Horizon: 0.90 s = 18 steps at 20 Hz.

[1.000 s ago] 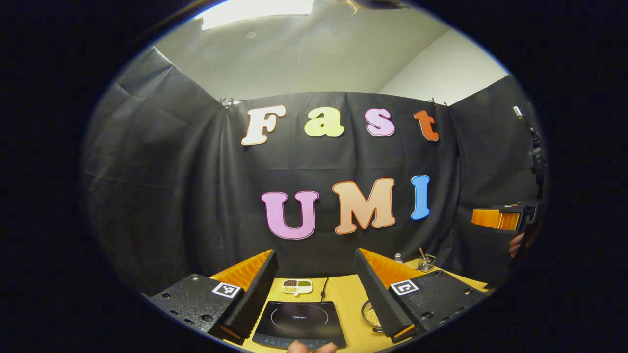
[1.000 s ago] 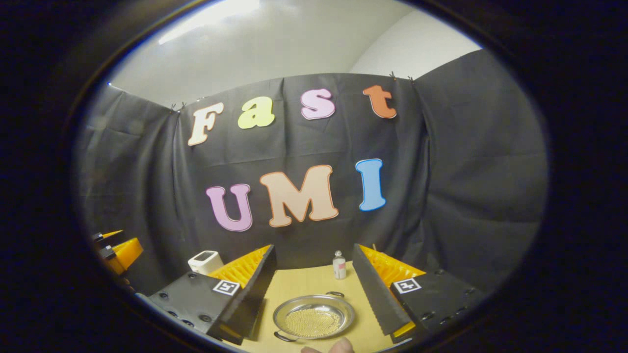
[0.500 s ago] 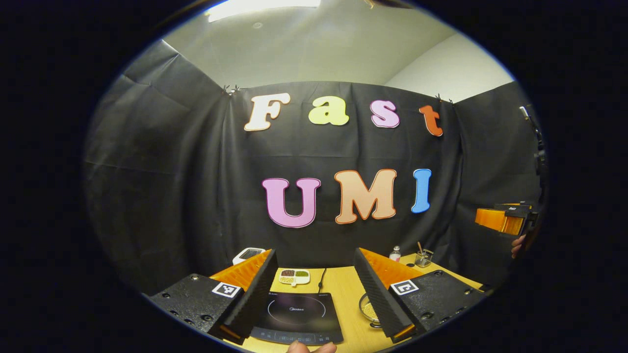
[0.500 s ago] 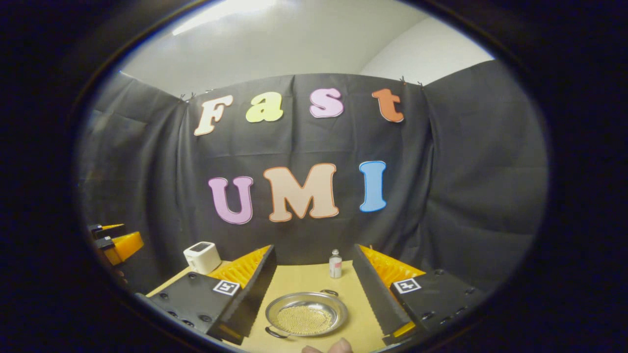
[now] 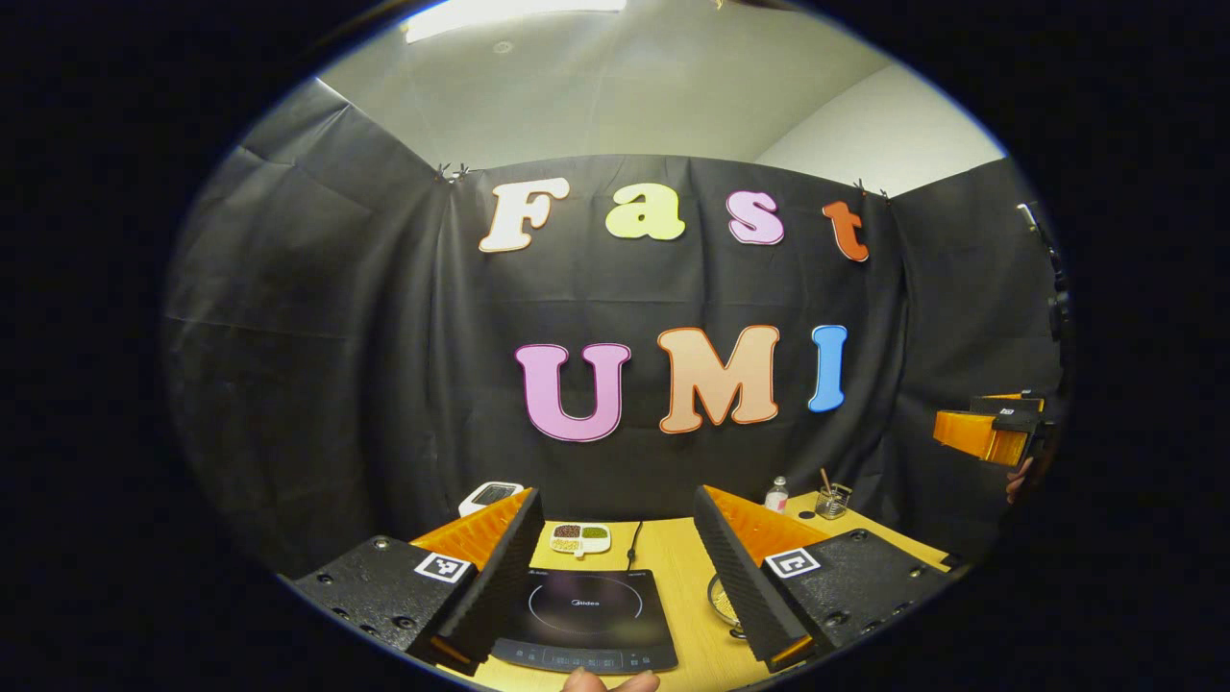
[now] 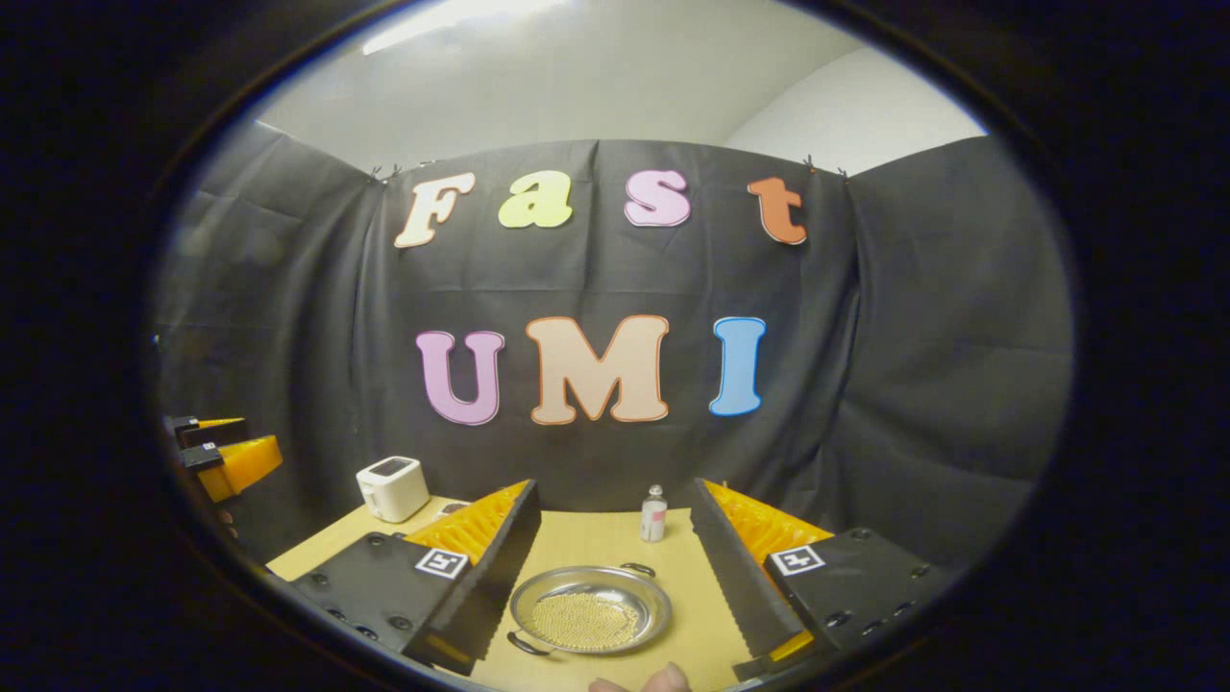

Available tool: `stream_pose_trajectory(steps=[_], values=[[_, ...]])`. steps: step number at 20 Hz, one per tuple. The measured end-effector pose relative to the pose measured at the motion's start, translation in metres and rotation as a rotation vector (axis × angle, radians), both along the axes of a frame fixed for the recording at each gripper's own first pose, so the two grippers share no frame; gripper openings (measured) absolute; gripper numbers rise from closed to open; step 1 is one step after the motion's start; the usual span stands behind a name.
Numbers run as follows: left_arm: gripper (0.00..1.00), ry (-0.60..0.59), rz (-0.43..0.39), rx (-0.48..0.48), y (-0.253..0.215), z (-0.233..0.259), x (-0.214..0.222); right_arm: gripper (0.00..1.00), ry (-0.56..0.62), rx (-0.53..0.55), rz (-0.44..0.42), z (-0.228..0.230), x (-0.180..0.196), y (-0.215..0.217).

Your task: First push the handle of the pot to place it horizontally, then grasp the pot with both hands and set it on the induction cooktop.

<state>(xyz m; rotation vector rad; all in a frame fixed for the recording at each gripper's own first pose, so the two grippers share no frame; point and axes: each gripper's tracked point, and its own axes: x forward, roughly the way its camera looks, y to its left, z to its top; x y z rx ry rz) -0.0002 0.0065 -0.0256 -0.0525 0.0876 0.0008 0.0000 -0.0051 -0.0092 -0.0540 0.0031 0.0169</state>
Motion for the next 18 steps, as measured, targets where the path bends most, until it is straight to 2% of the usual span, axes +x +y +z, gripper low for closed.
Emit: stream_pose_trajectory(steps=[9,14,16,18], values=[[0.95,-0.002,0.001,0.009,0.000,-0.001,0.003,0.94,0.031,-0.043,0.005,-0.014,0.003,0.003],[0.96,-0.009,0.000,0.013,0.006,-0.003,0.005,0.93,0.094,-0.077,0.014,-0.033,0.010,0.012],[0.96,-0.014,0.000,0.018,0.011,-0.004,0.006,0.67,0.115,-0.080,0.030,-0.040,0.012,0.023],[0.97,-0.021,-0.002,0.018,0.017,-0.005,0.008,0.43,0.122,-0.112,-0.001,-0.045,0.017,0.023]])
